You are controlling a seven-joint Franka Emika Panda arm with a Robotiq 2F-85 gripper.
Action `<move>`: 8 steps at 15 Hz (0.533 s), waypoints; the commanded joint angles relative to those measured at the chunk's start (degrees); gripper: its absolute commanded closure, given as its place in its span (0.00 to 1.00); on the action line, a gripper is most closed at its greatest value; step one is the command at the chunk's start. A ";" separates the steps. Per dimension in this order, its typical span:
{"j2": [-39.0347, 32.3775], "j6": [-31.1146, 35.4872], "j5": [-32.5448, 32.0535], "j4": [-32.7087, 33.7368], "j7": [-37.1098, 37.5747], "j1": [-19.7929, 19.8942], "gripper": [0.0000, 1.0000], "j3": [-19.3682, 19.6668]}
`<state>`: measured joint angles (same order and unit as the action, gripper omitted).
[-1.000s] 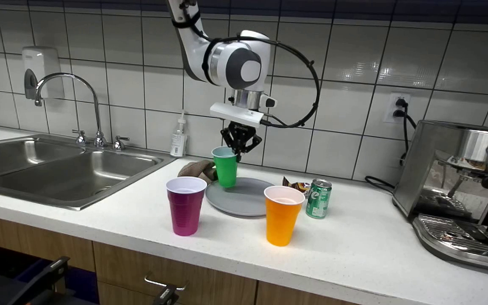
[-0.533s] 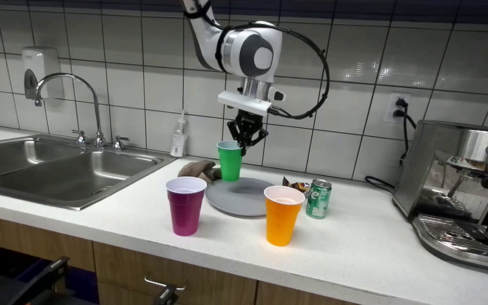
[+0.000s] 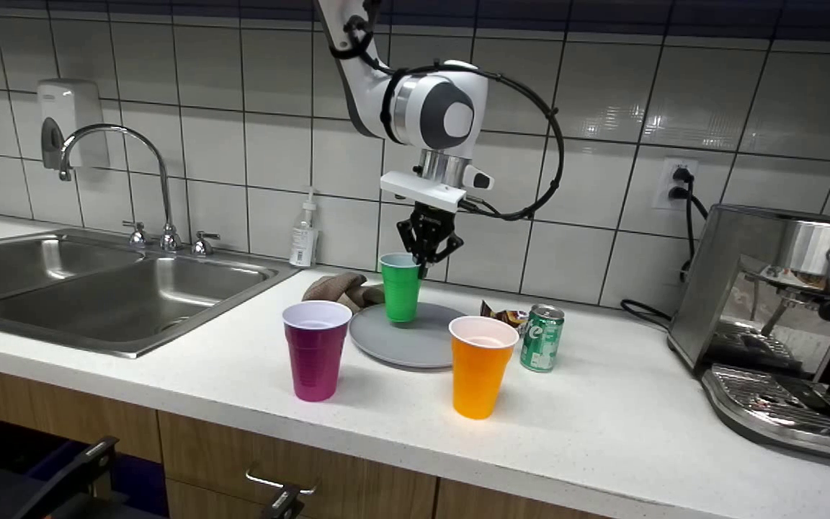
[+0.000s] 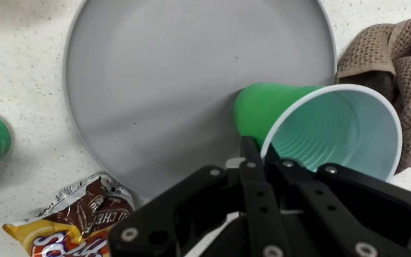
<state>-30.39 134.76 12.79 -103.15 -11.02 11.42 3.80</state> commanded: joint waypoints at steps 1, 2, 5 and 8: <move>-4.25 -1.45 -1.79 5.10 4.01 -0.23 0.99 0.31; -4.83 -1.63 -2.01 5.77 4.55 -0.29 0.99 0.31; -5.85 -1.70 -1.94 7.36 4.88 -0.08 0.99 0.12; -6.40 -1.69 -2.06 8.14 5.16 -0.09 0.99 0.13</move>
<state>-35.27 134.71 12.22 -97.80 -8.05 11.35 3.80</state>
